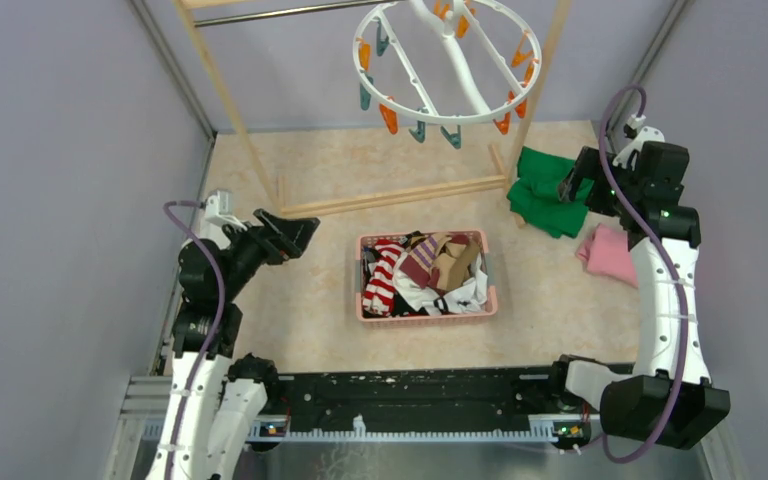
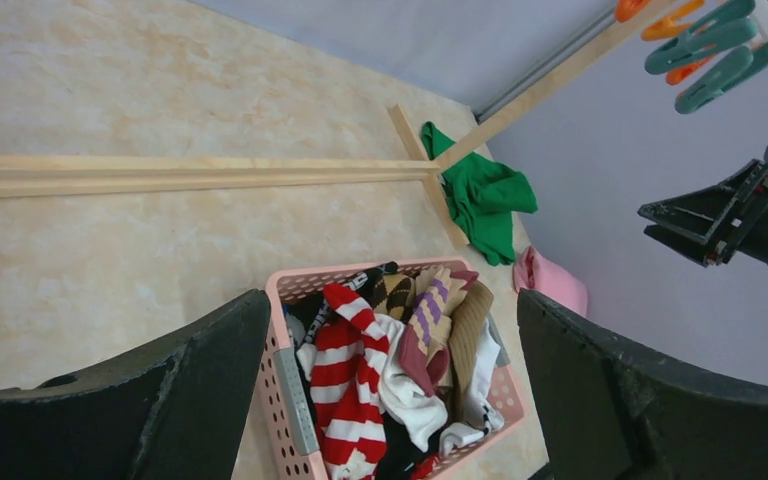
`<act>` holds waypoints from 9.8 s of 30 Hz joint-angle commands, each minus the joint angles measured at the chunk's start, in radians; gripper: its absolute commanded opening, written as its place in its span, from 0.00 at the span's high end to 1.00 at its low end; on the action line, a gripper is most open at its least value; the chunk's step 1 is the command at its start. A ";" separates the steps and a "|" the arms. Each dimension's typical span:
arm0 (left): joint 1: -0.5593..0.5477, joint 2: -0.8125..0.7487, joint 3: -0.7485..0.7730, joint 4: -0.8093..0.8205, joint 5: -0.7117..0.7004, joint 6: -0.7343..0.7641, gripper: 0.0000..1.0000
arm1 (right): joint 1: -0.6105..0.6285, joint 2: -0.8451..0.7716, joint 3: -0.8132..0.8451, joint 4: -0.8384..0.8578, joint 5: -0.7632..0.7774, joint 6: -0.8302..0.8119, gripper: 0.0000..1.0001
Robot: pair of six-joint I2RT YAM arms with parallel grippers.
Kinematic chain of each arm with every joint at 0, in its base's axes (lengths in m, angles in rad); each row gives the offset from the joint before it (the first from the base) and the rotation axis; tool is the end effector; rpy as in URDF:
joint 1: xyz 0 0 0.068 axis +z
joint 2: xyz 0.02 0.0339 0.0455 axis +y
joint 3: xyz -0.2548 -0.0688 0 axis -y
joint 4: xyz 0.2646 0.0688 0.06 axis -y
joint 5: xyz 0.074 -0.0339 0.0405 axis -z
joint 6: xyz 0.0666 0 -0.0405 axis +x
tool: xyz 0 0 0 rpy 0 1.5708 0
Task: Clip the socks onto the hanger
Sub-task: Pick up the sock from the bin.
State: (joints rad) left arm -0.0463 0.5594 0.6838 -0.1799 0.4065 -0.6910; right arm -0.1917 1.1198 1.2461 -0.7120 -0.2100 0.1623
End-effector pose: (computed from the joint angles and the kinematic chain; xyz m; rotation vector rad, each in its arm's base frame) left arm 0.1927 -0.0353 0.3336 -0.2198 1.6837 -0.8885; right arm 0.2773 -0.0397 0.3588 0.2584 2.1337 0.2092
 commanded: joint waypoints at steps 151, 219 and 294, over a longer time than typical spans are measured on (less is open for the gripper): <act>-0.492 0.384 -0.215 1.176 0.052 -0.293 0.19 | 0.766 -0.315 -0.474 0.927 -0.235 -0.303 1.00; -0.842 0.748 -0.037 1.409 -0.349 -0.132 0.52 | 0.680 -0.330 -0.554 1.092 -0.258 0.030 1.00; -0.826 0.423 -0.129 1.167 -0.136 0.616 0.20 | 0.667 -0.309 -0.369 0.784 -0.589 -0.302 1.00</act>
State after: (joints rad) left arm -0.8719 0.9501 0.5320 0.7727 0.3016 -0.0139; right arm 0.4744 0.8265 0.8841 0.0196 -0.8249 -0.1642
